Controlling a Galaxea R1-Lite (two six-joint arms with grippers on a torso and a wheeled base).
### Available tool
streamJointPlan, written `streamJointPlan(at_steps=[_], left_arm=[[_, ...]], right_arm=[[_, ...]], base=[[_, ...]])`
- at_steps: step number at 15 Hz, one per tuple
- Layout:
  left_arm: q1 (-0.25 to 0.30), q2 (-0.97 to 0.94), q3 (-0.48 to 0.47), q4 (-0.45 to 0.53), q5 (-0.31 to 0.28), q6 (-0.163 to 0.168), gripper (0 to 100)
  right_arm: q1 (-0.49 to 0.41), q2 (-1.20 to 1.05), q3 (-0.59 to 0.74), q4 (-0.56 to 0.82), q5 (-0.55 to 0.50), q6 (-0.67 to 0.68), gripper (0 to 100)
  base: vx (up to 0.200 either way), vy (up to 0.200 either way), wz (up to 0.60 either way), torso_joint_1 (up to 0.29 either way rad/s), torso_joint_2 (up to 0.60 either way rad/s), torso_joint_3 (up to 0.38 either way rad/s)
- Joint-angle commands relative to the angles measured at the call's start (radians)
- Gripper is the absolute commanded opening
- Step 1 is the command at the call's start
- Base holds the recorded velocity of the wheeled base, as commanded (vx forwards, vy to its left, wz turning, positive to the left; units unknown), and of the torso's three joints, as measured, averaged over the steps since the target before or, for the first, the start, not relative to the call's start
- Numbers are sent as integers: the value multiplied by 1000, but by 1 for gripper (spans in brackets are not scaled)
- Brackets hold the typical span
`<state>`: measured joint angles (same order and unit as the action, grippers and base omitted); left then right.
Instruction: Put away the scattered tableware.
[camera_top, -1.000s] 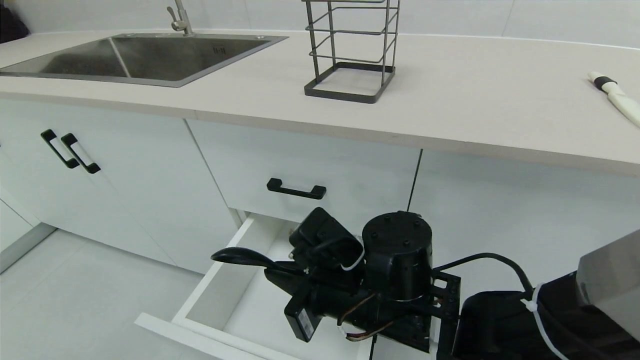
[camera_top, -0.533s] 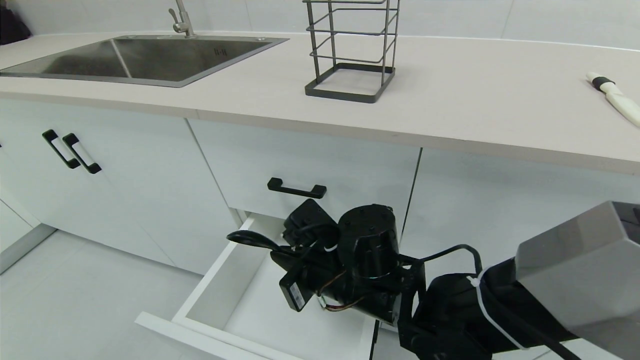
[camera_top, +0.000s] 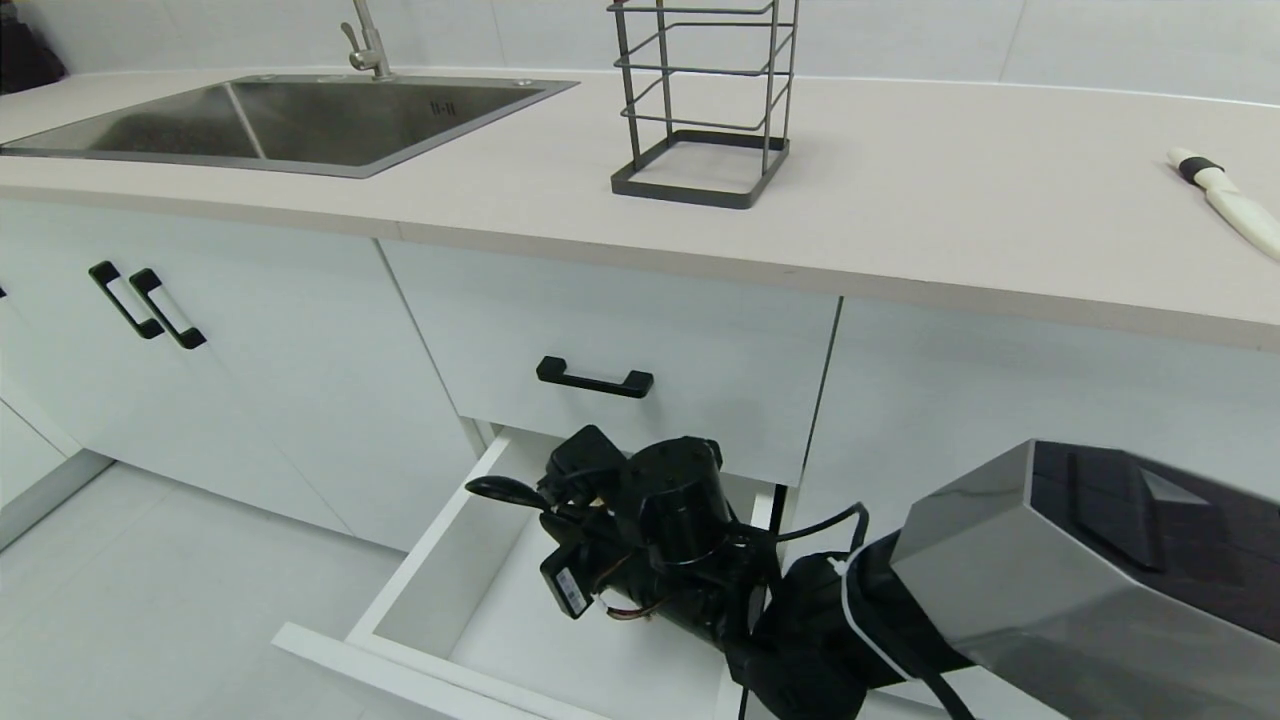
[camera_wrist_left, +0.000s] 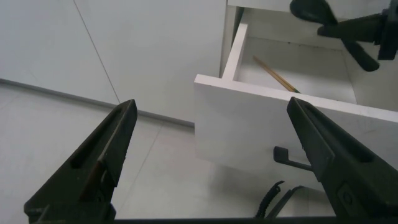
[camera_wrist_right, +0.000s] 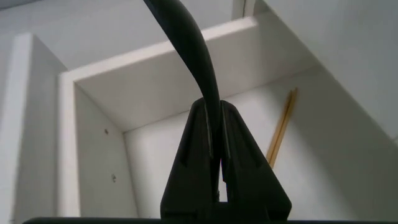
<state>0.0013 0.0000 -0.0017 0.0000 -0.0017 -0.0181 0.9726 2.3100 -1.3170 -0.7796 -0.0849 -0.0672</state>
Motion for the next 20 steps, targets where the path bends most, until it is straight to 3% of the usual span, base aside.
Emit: streamJointPlan(at_steps=[1,7,13,18,20], left_arm=[[0,0,0,0,0,0,100],[0,0,0,0,0,0,100],[0,0,0,0,0,0,100],[0,0,0,0,0,0,100],[0,0,0,0,0,0,100]], right_arm=[[0,49,-57,33,-9,20,0],[-2,71,-79,72,-26,44,0],[-28,135,-168,180,-190,173,0],[-61,192,-202,224,-254,173,0],[-66,256,-274,235,-300,187,0]], base=[[0,0,0,0,0,0],[0,0,0,0,0,0],[0,0,0,0,0,0],[0,0,0,0,0,0],[0,0,0,0,0,0]])
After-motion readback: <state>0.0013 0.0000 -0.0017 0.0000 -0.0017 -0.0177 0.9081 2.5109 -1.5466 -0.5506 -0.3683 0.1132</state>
